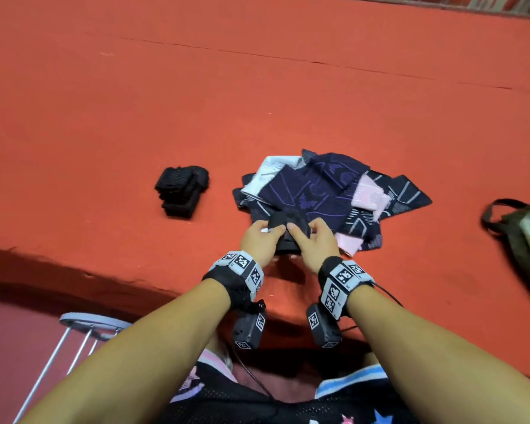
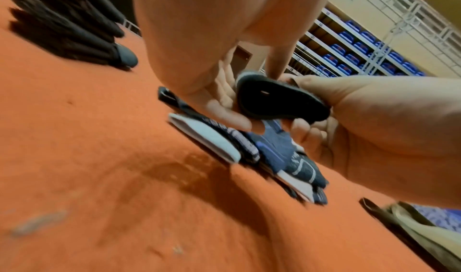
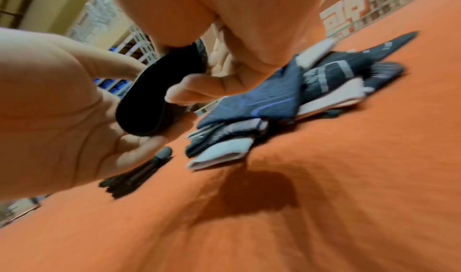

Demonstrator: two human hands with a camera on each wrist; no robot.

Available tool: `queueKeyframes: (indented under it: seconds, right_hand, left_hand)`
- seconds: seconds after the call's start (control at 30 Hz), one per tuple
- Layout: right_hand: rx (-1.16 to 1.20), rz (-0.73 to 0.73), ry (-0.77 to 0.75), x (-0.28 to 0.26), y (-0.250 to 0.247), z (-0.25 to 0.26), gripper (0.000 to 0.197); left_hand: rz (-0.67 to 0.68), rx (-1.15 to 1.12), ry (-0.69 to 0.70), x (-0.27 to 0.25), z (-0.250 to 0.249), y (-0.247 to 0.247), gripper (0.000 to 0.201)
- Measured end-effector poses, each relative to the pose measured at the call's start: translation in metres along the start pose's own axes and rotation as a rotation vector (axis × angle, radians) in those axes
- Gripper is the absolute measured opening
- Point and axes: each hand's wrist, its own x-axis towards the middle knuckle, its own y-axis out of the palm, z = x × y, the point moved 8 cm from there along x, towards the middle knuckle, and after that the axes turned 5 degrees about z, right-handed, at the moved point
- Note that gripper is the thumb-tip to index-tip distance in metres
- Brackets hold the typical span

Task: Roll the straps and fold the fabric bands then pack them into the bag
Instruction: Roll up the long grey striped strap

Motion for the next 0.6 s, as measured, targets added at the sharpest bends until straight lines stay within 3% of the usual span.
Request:
queueKeyframes:
  seconds: [0.1, 0.23, 0.4, 0.5, 0.6]
  right_hand:
    - [-0.090, -0.001, -0.059, 0.015, 0.040, 0.036, 0.047]
    - [0.009, 0.094, -0.025, 0.043, 0.106, 0.065, 0.042]
    - [-0.043, 0.296, 0.050, 0.052, 0.195, 0.070, 0.039]
    - [-0.027, 0.395, 0.123, 0.043, 0.239, 0.058, 0.042]
    - [0.027, 0.390, 0.137, 0.032, 0.247, 0.059, 0.026]
  left_hand:
    - [-0.077, -0.040, 0.058, 0.011, -0.013, -0.055, 0.012]
    - [-0.201, 0.059, 0.123, 0.030, -0.030, -0.134, 0.047]
    - [-0.318, 0.210, 0.066, 0.039, -0.010, -0.207, 0.013]
    - [-0.384, 0.227, -0.019, 0.037, 0.023, -0.237, 0.019]
    - [-0.415, 0.186, 0.010, 0.032, 0.038, -0.242, 0.021]
